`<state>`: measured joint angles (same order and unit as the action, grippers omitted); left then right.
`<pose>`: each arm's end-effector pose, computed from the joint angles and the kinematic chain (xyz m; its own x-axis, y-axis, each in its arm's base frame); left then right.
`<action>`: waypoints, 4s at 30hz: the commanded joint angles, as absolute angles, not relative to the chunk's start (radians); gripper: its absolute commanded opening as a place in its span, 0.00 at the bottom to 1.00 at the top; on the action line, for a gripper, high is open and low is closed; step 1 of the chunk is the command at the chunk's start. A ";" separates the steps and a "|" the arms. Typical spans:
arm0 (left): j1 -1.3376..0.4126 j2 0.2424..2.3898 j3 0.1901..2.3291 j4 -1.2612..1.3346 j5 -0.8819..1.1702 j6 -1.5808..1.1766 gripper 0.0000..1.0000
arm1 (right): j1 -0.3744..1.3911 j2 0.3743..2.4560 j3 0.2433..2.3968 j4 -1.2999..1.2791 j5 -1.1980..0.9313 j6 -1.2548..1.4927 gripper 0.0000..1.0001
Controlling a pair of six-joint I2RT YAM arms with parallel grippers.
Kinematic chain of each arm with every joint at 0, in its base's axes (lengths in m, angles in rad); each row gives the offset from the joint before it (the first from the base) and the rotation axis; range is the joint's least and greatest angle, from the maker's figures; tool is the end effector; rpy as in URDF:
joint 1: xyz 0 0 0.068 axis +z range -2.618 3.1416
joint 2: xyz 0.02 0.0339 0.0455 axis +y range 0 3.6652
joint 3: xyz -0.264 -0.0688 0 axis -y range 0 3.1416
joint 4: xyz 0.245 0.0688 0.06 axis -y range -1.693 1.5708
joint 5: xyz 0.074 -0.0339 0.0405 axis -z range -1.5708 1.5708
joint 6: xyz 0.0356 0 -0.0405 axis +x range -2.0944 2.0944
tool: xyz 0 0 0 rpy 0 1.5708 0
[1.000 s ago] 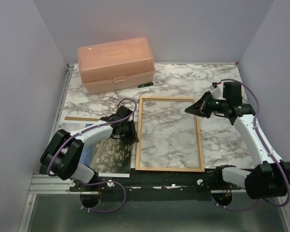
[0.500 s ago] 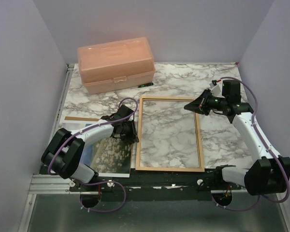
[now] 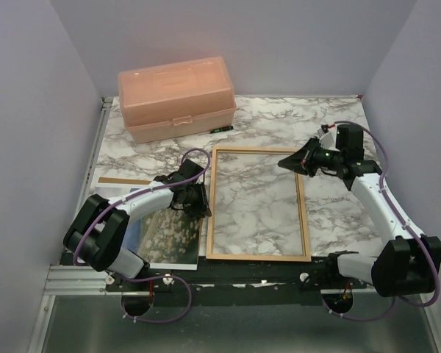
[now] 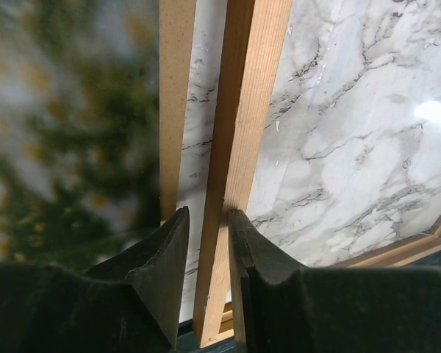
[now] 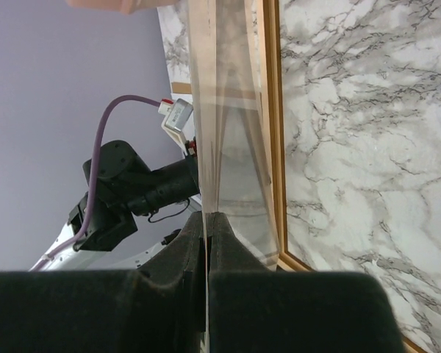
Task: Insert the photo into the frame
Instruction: Place the photo frame item in the photo frame.
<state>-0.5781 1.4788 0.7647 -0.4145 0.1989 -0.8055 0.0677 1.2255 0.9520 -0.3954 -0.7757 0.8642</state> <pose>0.2196 -0.1517 0.1628 -0.9618 -0.2166 -0.1677 -0.1258 0.8929 -0.4323 0.2585 0.0425 0.2919 -0.8553 0.4863 -0.1791 0.0834 0.4702 0.8786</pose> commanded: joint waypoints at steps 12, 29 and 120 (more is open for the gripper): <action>-0.584 1.533 0.738 -0.499 0.086 -0.761 0.27 | 0.066 1.198 0.827 -0.282 -0.811 0.931 0.01; -0.584 1.537 0.738 -0.505 0.079 -0.756 0.25 | 0.066 1.215 0.825 -0.353 -0.747 0.840 0.01; -0.590 1.612 0.758 -0.517 0.052 -0.729 0.18 | 0.066 1.263 0.859 -0.270 -0.860 0.934 0.01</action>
<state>-0.5869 1.5272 0.8181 -0.4595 0.2035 -0.7746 0.0635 1.2579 0.8696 -0.3286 -0.8055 0.8989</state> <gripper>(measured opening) 0.184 0.038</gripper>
